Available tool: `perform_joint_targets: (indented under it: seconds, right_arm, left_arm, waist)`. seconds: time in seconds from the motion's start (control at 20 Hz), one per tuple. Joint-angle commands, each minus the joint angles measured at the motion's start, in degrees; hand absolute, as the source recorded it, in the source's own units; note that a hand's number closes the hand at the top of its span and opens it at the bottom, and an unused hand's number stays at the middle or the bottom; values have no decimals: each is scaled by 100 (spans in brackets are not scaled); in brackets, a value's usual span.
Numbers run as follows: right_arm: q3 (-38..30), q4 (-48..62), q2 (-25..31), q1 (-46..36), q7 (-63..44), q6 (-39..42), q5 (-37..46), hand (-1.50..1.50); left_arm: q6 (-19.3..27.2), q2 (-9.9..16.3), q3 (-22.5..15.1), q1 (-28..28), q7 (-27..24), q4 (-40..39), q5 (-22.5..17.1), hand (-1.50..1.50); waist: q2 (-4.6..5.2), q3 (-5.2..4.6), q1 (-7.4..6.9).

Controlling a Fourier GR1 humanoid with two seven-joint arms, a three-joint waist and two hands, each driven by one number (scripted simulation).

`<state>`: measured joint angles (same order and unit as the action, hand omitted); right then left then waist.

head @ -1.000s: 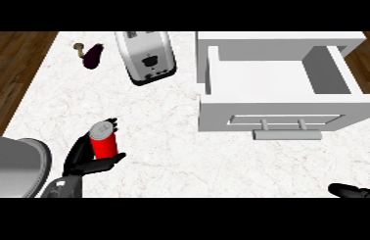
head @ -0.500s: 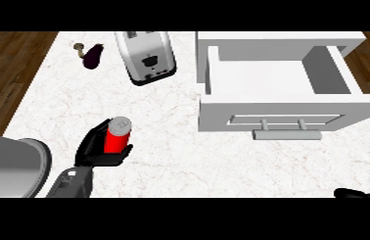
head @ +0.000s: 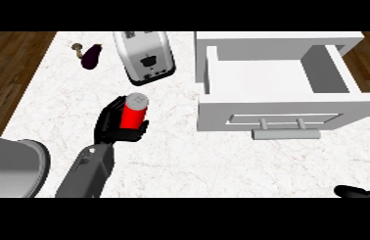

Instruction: Pick up the can, place it into the drawer and close the drawer

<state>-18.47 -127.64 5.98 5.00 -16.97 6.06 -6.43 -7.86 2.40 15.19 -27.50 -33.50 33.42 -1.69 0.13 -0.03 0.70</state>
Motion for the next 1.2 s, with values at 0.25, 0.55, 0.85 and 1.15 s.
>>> perform_joint_targets:
  seconds: [0.25, 0.55, 0.85, 1.15]
  right_arm:
    - [86, -275, -153, 113, 46, -91, 174, -150]
    - [-313, -111, 161, -73, -92, 7, -186, -150]
    - [-12, -84, 41, -195, -217, -155, 214, -150]
    - [126, -9, -297, 295, 550, 41, 344, -150]
  left_arm:
    - [830, -234, -716, -498, 1020, 790, -395, 150]
    - [1037, -173, -916, -1099, 1999, 1598, -181, 150]
    - [1921, -239, -1645, -2127, 3233, 2097, -868, 150]
    - [2318, -239, -1826, -2515, 3811, 2440, -770, 150]
  waist:
    - [-38, 5, -65]
    - [-36, 6, -77]
    - [-32, 4, -19]
    - [-16, 6, -8]
